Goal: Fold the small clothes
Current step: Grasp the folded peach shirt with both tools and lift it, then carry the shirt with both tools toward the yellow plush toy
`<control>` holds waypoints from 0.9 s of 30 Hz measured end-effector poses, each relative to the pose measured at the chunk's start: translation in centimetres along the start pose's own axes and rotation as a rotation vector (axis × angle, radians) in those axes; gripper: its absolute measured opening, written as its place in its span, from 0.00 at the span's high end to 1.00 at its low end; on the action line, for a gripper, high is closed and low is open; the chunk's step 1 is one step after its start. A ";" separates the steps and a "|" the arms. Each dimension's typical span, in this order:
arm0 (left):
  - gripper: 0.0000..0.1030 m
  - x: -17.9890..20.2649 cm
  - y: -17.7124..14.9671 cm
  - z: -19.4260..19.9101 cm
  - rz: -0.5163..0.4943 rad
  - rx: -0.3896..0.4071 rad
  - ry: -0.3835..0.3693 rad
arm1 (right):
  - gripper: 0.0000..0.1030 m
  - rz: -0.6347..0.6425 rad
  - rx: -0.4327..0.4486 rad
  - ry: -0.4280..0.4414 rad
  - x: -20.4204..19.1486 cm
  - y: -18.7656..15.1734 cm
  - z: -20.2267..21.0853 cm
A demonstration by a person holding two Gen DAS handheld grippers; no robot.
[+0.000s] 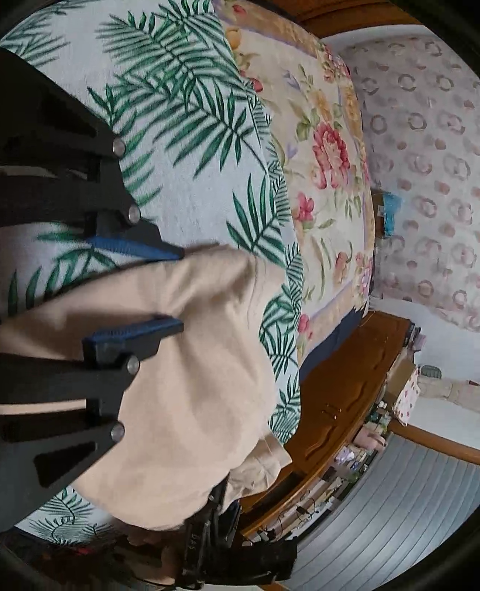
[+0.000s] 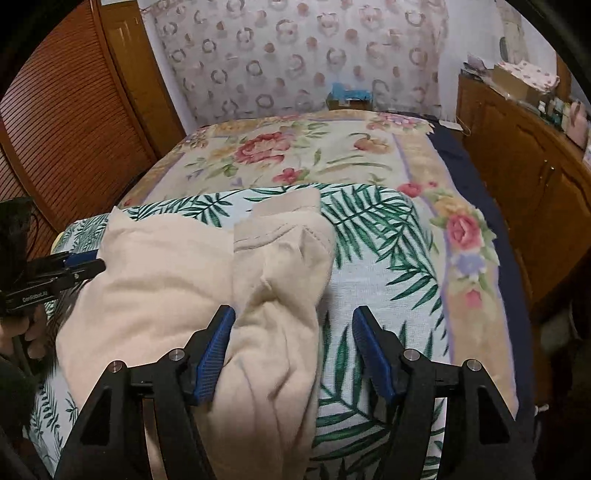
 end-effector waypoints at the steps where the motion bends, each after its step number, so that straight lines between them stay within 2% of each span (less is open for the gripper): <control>1: 0.78 0.2 0.1 -0.2 -0.007 -0.001 -0.002 | 0.34 0.010 0.002 -0.005 -0.2 -0.2 -0.2; 2: 0.79 0.3 0.3 -0.3 -0.014 -0.004 0.007 | 0.35 0.023 0.004 -0.011 -0.3 -0.2 -0.2; 3: 0.87 0.5 0.4 -0.4 -0.013 -0.009 -0.001 | 0.38 0.032 0.005 -0.011 -0.6 -0.6 -0.2; 5: 0.91 0.7 0.5 -0.3 -0.016 -0.011 -0.005 | 0.60 0.043 0.004 0.028 -1.2 -1.0 -0.2; 6: 0.93 0.8 0.5 -0.2 -0.021 -0.008 0.000 | 0.63 0.051 0.006 0.029 -1.4 -1.3 -0.1; 8: 0.93 1.2 0.4 0.4 -0.026 0.012 -0.001 | 0.80 0.070 0.004 0.052 -1.8 -1.6 0.1; 11: 0.94 1.8 0.4 2.3 -0.033 0.060 -0.015 | 0.85 0.077 0.023 0.051 -1.4 -1.8 0.7; 17: 0.94 2.8 0.7 8.0 -0.025 0.185 -0.063 | 0.87 0.090 0.139 0.045 -2.1 -1.1 3.7; 22: 0.94 2.5 0.3 12.6 -0.014 0.271 -0.078 | 0.87 0.154 0.208 0.055 -5.0 -0.1 6.1; 27: 0.94 -1.0 -1.9 17.1 0.040 0.344 -0.041 | 0.87 0.234 0.238 0.096 -9.3 0.3 5.9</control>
Point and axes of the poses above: each gripper's, at about its wrist camera, not at the fingertips, and z roughly against the way its jaws point, x to its right, y to its top, the point moved 8 cm from there along -z, roughly the way its jaws point, and after that the axes turned 1 degree about -x, right-handed, at the moved point
